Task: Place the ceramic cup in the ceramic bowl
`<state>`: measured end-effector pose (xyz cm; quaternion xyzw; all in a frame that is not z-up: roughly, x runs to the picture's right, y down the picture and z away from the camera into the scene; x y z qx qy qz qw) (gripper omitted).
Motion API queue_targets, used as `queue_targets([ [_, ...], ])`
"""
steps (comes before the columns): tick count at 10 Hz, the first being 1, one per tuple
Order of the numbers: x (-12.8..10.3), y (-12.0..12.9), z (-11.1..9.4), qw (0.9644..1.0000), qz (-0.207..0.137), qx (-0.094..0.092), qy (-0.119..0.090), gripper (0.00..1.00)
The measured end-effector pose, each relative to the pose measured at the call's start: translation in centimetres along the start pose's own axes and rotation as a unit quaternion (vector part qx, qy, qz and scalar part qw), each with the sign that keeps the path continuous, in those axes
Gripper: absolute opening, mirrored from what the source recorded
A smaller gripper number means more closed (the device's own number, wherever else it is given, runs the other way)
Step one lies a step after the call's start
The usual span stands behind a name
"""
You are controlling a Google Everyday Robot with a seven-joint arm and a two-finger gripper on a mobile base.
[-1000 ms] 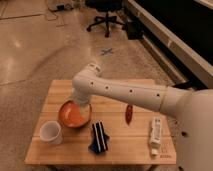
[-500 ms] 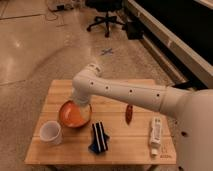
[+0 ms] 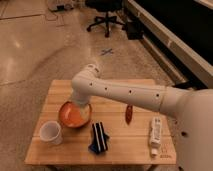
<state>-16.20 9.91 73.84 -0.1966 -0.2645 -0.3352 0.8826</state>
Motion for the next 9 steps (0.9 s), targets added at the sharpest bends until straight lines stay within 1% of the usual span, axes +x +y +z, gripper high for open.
queue_targets([
  [1,-1.1,0.1,0.0,0.9999,-0.016,-0.003,-0.002,0.8],
  [2,-2.8,0.3,0.1,0.9993,-0.038,-0.007,-0.005,0.8],
  [4,-5.0,0.7,0.6,0.9973,-0.07,-0.02,-0.007,0.8],
  [6,-7.4,1.6,1.9,0.993,-0.109,-0.045,-0.005,0.8],
  [7,-8.1,1.7,2.3,0.9912,-0.122,-0.051,-0.004,0.8],
  [9,-10.3,2.0,3.0,0.9861,-0.152,-0.067,-0.005,0.8],
])
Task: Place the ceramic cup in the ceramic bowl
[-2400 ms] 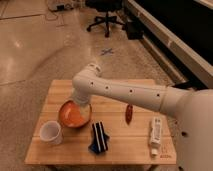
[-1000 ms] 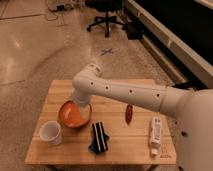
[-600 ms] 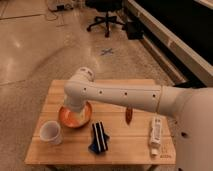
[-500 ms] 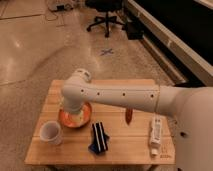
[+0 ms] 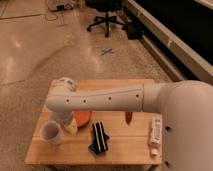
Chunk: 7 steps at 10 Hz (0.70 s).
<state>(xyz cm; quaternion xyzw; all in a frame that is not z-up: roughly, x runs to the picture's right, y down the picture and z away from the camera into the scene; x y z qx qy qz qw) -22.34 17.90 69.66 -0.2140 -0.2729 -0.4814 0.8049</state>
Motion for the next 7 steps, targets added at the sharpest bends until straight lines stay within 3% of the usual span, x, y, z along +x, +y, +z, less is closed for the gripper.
queue_targets([
  [3,-2.2,0.1,1.3,0.999,-0.037,-0.023,0.002,0.8],
  [5,-2.5,0.5,2.4,0.9985,-0.042,-0.035,0.0,0.77],
  [7,-2.0,0.8,3.4,0.9985,-0.036,-0.04,0.001,0.59],
])
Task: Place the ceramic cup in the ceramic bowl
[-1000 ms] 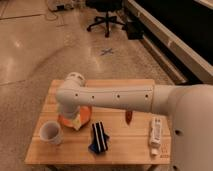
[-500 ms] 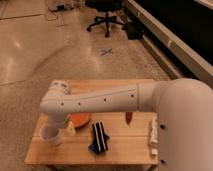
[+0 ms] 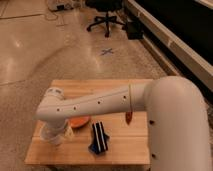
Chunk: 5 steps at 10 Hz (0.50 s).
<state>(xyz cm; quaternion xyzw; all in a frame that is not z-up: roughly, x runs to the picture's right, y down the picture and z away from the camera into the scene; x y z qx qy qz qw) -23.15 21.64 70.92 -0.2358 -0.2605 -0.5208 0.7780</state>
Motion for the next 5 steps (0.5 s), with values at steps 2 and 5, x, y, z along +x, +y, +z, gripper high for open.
queue_targets([
  [2,0.4,-0.5,0.2,0.9999,0.007,0.01,0.003,0.39],
  [5,0.1,-1.6,-0.4,0.9988,0.028,0.038,-0.014,0.08],
])
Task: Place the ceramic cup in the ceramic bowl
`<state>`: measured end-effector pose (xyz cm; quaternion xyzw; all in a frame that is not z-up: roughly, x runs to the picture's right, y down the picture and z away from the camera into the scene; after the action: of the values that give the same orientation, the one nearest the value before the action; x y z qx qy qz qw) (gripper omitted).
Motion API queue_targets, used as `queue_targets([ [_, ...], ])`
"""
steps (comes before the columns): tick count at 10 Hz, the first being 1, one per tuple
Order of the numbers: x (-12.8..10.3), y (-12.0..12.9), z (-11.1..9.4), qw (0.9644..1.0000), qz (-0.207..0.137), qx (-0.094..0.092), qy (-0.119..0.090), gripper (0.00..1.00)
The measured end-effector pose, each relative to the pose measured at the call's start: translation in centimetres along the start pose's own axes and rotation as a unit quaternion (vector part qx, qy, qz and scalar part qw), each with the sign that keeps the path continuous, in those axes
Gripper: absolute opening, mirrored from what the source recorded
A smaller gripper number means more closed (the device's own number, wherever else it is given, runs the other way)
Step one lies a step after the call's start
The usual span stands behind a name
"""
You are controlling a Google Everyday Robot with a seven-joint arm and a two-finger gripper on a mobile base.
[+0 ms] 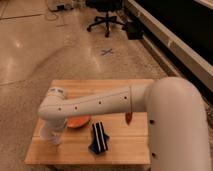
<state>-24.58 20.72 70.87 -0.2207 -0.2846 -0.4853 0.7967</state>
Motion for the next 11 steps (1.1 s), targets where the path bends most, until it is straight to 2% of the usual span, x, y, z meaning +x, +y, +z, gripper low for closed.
queue_targets([
  [1,-0.1,-0.3,-0.6,0.9999,0.008,0.009,-0.006,0.01],
  [3,0.6,-0.7,-2.2,0.9996,0.019,0.021,-0.007,0.0],
  [5,2.6,-1.4,-5.4,0.9984,0.033,0.044,0.01,0.0],
  [6,3.2,-1.5,-6.1,0.998,0.037,0.05,0.015,0.0],
  [8,6.3,-1.7,-9.3,0.9946,0.06,0.076,0.037,0.0],
  [11,10.6,-0.9,-11.5,0.9888,0.095,0.095,0.065,0.0],
])
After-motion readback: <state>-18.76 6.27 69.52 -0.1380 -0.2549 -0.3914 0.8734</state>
